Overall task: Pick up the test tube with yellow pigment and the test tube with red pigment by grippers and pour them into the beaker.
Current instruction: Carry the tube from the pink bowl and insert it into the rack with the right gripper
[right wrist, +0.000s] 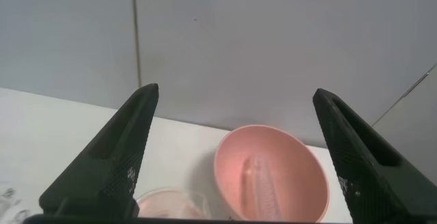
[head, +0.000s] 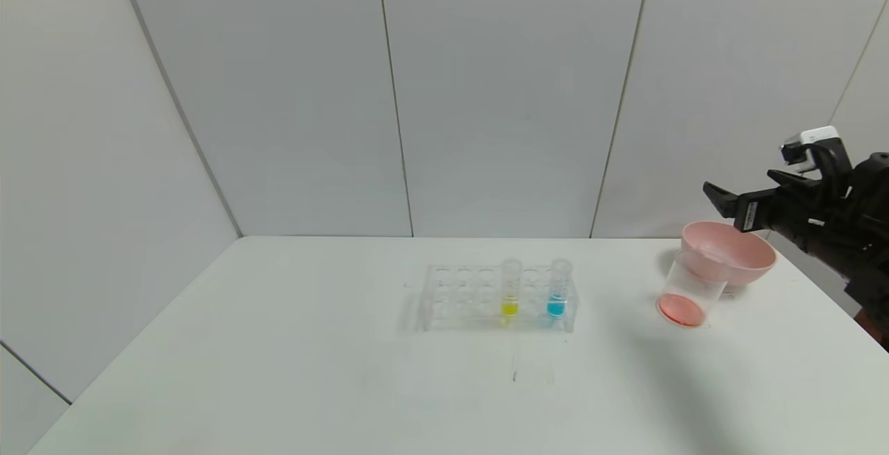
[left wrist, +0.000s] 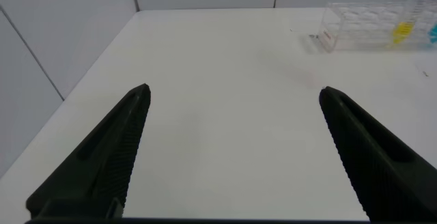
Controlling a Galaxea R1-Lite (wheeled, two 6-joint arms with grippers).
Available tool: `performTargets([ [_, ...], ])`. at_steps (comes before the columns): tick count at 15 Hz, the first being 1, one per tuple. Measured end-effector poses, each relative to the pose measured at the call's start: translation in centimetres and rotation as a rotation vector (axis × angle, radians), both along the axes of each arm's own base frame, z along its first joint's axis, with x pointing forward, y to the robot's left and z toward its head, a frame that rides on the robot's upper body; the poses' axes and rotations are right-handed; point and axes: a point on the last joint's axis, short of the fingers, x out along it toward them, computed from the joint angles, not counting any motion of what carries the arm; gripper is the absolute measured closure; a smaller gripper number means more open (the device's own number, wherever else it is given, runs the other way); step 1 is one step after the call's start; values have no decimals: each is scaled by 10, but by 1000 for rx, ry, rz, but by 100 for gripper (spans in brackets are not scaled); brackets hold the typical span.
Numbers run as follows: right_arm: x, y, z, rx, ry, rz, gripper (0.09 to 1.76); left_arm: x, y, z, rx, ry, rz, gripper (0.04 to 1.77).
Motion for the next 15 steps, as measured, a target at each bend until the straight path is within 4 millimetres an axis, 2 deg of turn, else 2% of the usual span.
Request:
performTargets([
  [2,-28,19,19,79,35,41,21,0,0,0,0,0,0,5],
  [5,-74,59,23,180,83,73,19,0,0,0,0,0,0,5],
  [11,-149,141,0,232,163,216,16,0,0,0,0,0,0,5],
  [13,-160,157,-12,232,176,258,16,0,0,0,0,0,0,5],
  [15,-163,172,-23,242,172,308,15,0,0,0,0,0,0,5],
])
